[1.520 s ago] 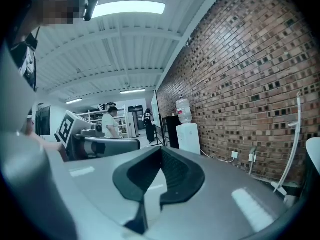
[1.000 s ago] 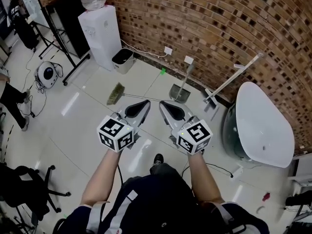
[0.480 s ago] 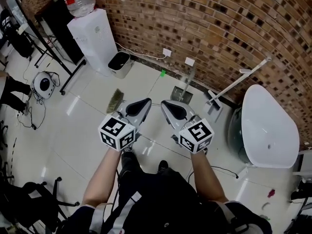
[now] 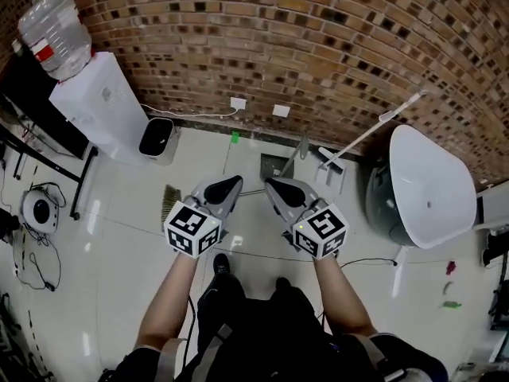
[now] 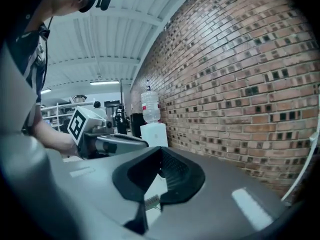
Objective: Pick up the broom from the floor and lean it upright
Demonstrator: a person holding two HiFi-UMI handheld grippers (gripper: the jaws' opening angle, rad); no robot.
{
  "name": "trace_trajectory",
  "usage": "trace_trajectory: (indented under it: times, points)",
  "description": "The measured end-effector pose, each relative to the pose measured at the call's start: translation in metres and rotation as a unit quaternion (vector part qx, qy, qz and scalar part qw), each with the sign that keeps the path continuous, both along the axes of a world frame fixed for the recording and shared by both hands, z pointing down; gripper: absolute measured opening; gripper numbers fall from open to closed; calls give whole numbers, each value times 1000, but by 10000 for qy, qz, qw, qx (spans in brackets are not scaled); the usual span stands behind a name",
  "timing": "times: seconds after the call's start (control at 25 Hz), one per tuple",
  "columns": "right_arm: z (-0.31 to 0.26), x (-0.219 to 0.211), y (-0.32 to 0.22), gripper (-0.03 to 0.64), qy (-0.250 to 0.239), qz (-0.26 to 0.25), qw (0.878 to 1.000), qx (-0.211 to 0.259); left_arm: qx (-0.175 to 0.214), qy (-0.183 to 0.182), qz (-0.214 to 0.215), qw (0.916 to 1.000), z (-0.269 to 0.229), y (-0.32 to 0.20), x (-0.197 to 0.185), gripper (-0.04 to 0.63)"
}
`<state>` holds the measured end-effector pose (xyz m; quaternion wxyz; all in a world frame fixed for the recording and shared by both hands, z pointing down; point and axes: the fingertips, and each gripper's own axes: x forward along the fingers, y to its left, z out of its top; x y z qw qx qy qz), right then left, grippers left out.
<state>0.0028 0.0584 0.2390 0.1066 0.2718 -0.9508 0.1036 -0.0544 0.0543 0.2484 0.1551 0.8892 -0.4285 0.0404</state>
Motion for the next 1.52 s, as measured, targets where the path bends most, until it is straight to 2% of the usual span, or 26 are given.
trace_trajectory:
  times: [0.12,0.24,0.44,0.64,0.84,0.92,1.08,1.16,1.36,1.52]
  points:
    - [21,-11,-25,5,225,260,9994,-70,-149,-66,385,9991,27,-27,-14,2]
    - [52,-6,-46,5,392,583,9973,-225,-365,-199,760,9962,65,-50,-12,2]
    - [129,27,-77,5,535,1132,9905,-569,-741,-420,1314,9877,157,-79,17,2]
    - [244,65,-104,5,666,1356,9851,-828,-959,-466,1713,9794,279,-111,58,2]
    - [362,86,-125,5,823,1213,9852,-890,-1208,-926,2160,9644,424,-135,95,3]
    - [408,96,-133,5,904,1073,9862,-883,-1308,-1100,2307,9579,482,-143,110,52]
    - [486,107,-147,5,982,815,9878,-896,-1431,-1446,2563,9449,589,-156,131,72]
    - [517,110,-152,5,1019,702,9886,-854,-1530,-1646,2653,9376,640,-162,136,108]
    - [583,115,-152,5,1042,439,9899,-853,-1734,-1948,2770,9248,739,-164,148,153]
    - [625,116,-157,5,1117,528,9878,-950,-1899,-2165,2858,9140,802,-165,147,158]
